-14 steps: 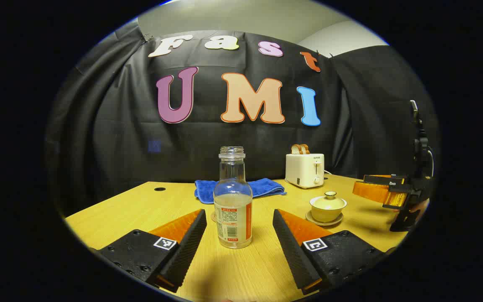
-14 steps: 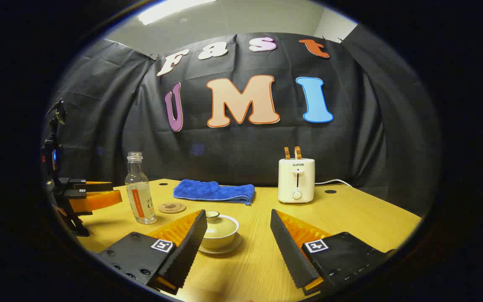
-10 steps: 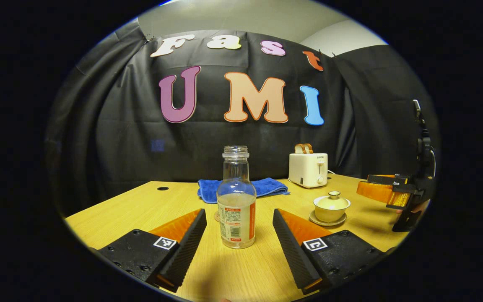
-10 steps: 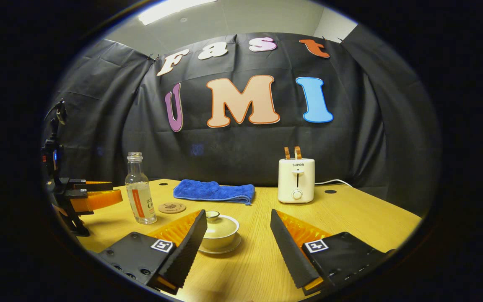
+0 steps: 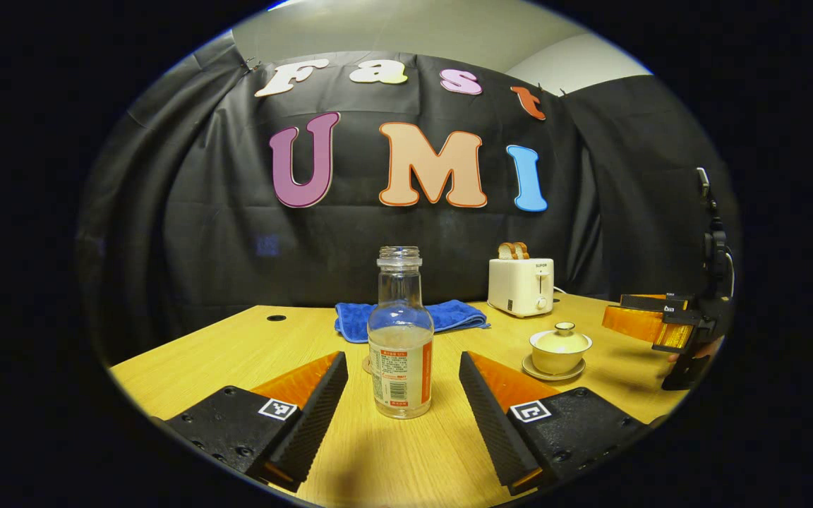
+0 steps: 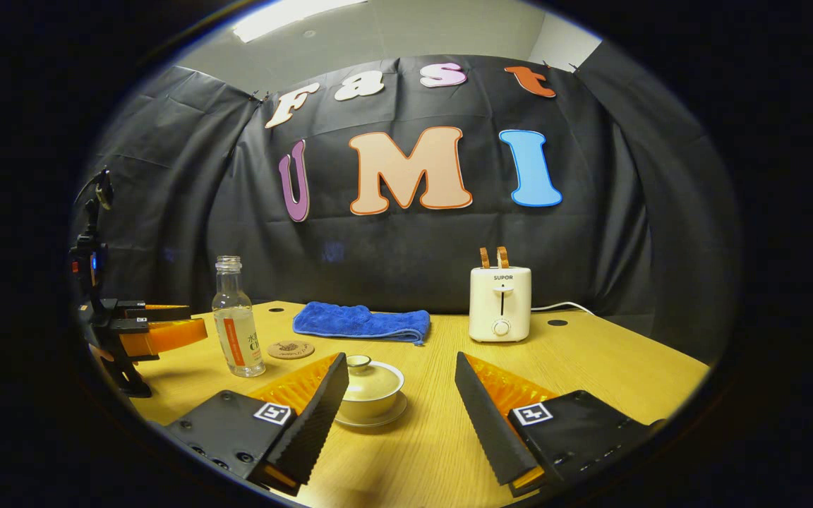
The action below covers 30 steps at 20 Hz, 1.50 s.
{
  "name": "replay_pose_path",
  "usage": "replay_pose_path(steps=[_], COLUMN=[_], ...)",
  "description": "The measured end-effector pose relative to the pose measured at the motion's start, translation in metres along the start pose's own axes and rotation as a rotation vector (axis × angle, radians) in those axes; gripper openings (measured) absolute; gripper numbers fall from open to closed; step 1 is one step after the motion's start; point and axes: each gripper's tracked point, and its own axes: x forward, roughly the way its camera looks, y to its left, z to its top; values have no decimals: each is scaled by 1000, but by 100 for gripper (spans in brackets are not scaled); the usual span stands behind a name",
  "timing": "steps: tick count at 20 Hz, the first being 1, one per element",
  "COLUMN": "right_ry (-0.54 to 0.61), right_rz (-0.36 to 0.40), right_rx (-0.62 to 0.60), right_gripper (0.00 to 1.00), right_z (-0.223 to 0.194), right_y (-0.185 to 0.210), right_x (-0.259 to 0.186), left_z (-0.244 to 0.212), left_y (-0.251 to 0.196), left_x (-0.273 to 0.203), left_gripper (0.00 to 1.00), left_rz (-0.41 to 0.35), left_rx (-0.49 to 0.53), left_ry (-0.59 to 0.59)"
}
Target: Open the teacup lid with one hand, grasp the water bottle and pour water into the teacup with the other hand; after pouring, place the water bottle on the coaster and then close the teacup lid.
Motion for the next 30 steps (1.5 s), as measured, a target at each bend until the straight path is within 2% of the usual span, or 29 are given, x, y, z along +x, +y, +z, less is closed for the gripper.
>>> replay_pose_path(steps=[2, 3, 7, 9, 10, 13, 14, 18, 26, 28, 30], right_ry=[0, 0, 0, 1, 3, 6, 8, 15, 67, 94, 118], right_rz=[0, 0, 1, 26, 45, 88, 103, 145, 148, 148, 148], right_rx=[0, 0, 0, 2, 2, 4, 5, 5, -1, -9, -14], right_gripper=[96, 93, 96, 93, 96, 93, 100, 96, 97, 94, 100], right_z=[0, 0, 0, 0, -1, -2, -3, -5, -15, -20, -24], right_y=[-1, 0, 0, 6, 10, 17, 21, 34, 42, 44, 45], right_x=[-1, -1, -1, -1, 0, 6, 9, 28, 56, 61, 66], left_z=[0, 0, 0, 0, 0, 0, 0, 0, -1, 0, 0], left_y=[0, 0, 0, 0, -1, 0, 0, 0, 0, 0, 0], left_x=[0, 1, 0, 1, 0, 0, 0, 0, -1, -1, 0], left_gripper=[93, 93, 93, 93, 93, 93, 93, 93, 93, 93, 93], left_rz=[0, 1, 1, 1, 1, 1, 1, 1, 1, 1, 1], left_rx=[0, 0, 0, 0, 0, 1, 1, 1, 2, 1, 2], left_ry=[0, 0, 0, -1, -1, -2, -2, -1, -1, -1, -1])
